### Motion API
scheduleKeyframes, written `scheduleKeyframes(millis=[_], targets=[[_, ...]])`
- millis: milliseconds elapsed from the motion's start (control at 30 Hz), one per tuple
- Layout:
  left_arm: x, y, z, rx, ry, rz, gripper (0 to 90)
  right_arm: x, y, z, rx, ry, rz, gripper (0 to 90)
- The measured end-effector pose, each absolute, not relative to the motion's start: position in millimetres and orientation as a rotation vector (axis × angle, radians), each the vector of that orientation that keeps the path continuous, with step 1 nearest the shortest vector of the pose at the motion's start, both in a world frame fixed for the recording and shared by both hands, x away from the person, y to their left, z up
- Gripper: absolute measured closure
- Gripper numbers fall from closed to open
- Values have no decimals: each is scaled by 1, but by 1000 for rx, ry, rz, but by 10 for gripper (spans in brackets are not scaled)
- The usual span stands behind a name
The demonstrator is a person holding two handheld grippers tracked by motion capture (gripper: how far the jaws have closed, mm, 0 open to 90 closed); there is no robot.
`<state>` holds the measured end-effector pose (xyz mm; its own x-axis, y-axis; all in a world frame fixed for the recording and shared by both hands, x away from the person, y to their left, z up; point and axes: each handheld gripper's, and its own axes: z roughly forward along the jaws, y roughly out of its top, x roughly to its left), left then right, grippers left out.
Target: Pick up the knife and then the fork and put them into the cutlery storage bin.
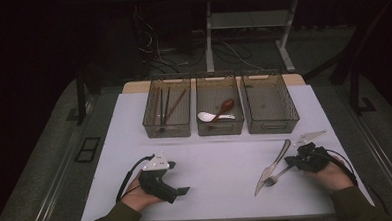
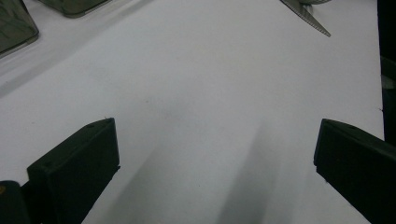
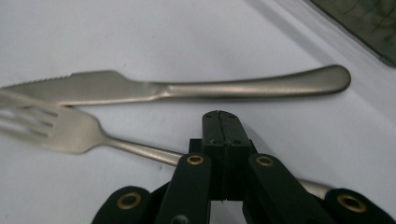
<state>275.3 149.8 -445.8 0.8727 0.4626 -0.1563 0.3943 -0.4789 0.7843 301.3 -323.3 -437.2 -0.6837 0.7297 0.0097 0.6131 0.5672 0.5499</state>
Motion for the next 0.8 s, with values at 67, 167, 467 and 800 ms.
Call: scheduleKeyframes(millis=[67, 167, 467, 800], targets=[[275, 150, -446, 2127, 619, 95, 0, 298, -325, -436, 1126, 2590, 775, 897], [275, 149, -446, 2128, 620, 92, 0, 293, -329, -436, 1122, 2605, 768, 896], [275, 149, -446, 2137, 613, 91, 0, 279, -337, -433, 1111, 2657, 745, 897], [275, 148, -447, 2135, 612, 86, 0, 260, -342, -430, 1086, 2726, 703, 897]])
